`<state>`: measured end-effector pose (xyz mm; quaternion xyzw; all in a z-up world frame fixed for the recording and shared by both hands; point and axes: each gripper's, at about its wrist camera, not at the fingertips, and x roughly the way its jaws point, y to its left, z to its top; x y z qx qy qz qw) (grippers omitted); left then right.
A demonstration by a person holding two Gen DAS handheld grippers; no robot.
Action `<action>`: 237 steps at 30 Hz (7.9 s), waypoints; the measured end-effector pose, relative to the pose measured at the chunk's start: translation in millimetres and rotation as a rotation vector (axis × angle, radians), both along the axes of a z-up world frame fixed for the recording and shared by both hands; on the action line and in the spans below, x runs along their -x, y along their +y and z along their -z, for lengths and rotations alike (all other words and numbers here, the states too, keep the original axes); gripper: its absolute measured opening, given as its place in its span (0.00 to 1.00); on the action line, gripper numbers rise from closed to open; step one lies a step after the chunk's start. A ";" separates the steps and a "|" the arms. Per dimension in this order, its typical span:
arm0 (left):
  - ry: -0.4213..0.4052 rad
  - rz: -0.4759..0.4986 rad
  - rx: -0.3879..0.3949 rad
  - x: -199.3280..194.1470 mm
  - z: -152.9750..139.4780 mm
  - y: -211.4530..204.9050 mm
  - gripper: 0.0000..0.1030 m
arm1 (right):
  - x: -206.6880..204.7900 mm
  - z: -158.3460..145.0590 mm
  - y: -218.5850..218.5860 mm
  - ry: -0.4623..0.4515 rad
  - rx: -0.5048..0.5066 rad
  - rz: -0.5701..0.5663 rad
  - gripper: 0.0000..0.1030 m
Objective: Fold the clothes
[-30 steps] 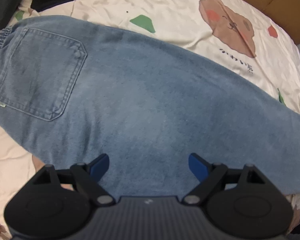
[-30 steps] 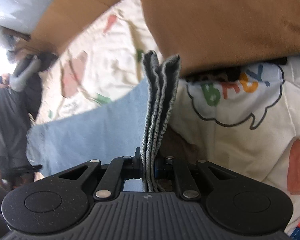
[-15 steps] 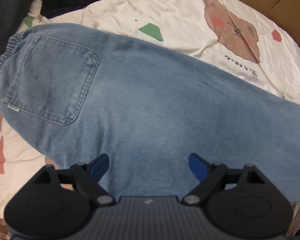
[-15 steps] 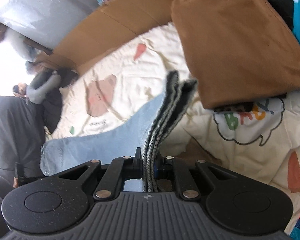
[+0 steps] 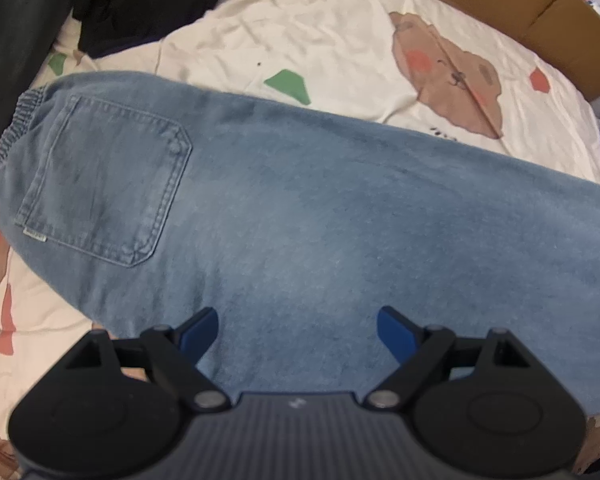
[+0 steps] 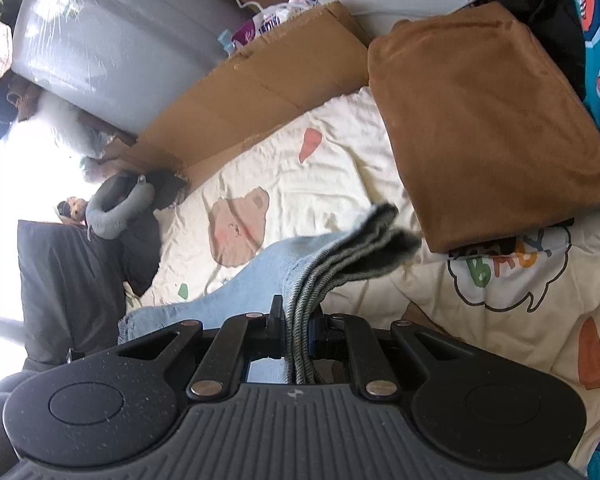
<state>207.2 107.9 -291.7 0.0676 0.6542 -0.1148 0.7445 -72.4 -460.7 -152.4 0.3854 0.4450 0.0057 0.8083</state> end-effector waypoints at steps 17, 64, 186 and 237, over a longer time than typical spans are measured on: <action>-0.004 0.034 0.045 5.7 -5.6 -6.7 0.86 | -5.6 -57.1 -50.0 -0.010 0.104 0.007 0.08; 0.164 0.467 0.297 22.2 53.7 -121.8 0.67 | -7.0 -118.1 10.4 0.053 0.309 0.017 0.08; -0.108 -0.177 0.502 -43.9 35.0 16.3 0.49 | -208.7 -199.0 312.3 0.015 0.385 -0.765 0.08; -0.215 -0.665 0.542 22.6 30.4 180.3 0.52 | -339.8 25.8 591.0 0.191 0.330 -0.958 0.09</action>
